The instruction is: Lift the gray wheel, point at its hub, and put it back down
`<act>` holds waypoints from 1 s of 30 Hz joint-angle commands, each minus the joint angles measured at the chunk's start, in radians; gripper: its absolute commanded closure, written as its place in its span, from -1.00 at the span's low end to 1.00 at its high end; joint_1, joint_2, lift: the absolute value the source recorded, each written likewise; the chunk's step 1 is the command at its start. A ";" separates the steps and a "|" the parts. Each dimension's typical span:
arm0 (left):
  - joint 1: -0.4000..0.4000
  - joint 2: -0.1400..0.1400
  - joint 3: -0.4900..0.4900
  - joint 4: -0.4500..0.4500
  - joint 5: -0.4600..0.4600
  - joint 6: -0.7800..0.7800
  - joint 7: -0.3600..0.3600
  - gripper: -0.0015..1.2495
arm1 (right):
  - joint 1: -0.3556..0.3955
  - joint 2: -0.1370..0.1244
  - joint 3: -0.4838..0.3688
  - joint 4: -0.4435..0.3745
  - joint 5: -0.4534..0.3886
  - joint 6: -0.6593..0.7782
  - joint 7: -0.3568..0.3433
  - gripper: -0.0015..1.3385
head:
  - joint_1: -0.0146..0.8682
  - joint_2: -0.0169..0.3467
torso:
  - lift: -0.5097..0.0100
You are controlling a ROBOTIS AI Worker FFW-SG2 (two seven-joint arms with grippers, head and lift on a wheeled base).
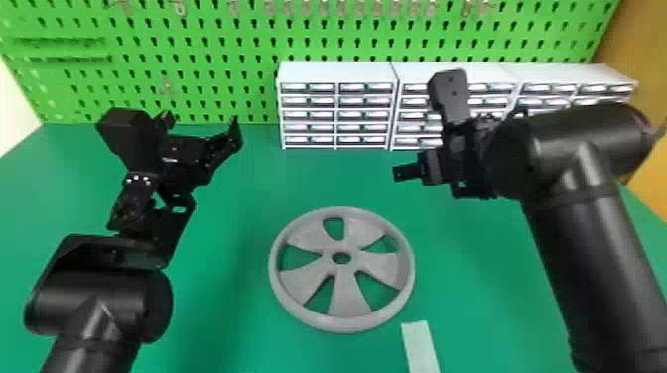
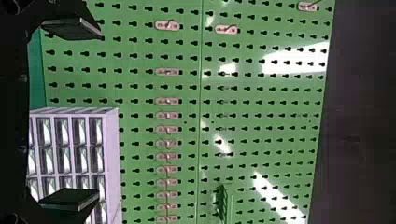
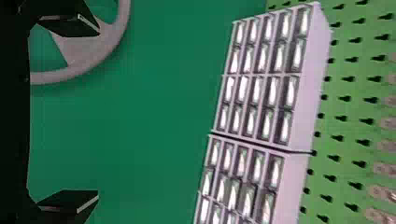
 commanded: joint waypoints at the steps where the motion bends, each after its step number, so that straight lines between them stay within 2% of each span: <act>1: 0.000 0.002 0.001 -0.005 0.000 0.010 0.000 -0.85 | -0.031 0.016 0.024 0.089 0.002 0.015 0.000 -0.88 | 0.60 -0.65 | 0.62; 14: -0.003 0.003 -0.002 -0.011 0.002 0.034 0.000 -0.85 | -0.082 0.048 0.047 0.307 0.014 -0.011 0.002 -0.88 | 0.60 -0.65 | 0.62; 30: -0.005 0.003 -0.009 -0.009 0.002 0.051 0.000 -0.85 | -0.096 0.052 0.069 0.497 0.012 -0.116 0.035 -0.88 | 0.60 -0.65 | 0.62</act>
